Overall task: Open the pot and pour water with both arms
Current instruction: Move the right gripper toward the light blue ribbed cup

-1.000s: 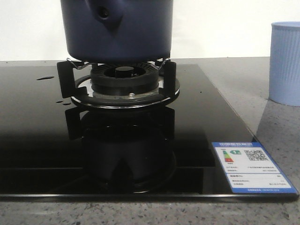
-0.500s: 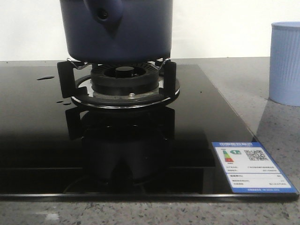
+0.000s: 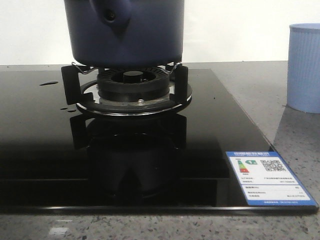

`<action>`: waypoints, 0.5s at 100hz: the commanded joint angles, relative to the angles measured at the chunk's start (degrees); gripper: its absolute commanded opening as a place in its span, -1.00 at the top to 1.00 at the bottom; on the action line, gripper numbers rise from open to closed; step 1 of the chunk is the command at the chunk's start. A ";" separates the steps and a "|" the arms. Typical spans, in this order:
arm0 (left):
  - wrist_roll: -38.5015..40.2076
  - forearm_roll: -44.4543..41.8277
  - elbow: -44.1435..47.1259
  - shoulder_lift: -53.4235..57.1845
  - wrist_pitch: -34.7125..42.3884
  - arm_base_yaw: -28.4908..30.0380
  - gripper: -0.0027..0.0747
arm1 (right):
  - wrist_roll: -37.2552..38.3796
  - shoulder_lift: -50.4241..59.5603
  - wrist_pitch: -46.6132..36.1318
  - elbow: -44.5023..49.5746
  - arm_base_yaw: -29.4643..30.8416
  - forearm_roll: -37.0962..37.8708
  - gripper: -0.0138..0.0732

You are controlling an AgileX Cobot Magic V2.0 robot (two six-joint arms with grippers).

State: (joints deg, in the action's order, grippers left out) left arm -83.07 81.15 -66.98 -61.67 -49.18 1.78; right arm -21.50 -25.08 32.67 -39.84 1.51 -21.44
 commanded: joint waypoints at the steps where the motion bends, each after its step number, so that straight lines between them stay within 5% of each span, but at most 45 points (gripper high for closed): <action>1: 2.44 3.40 -1.31 3.82 2.92 0.11 0.22 | -0.60 -1.18 -7.81 1.37 -0.04 0.99 -0.48; 22: 2.52 3.40 2.82 8.64 3.97 0.11 0.22 | -0.60 -1.18 -17.95 11.01 -0.04 -2.19 -0.48; 50: 2.52 3.62 7.19 10.12 4.27 0.01 0.22 | -0.60 -1.18 -19.28 13.90 -1.72 -2.91 -0.48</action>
State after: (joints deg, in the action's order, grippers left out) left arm -81.27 79.98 -58.53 -52.58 -46.61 1.78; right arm -21.64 -25.44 19.21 -24.53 0.07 -23.40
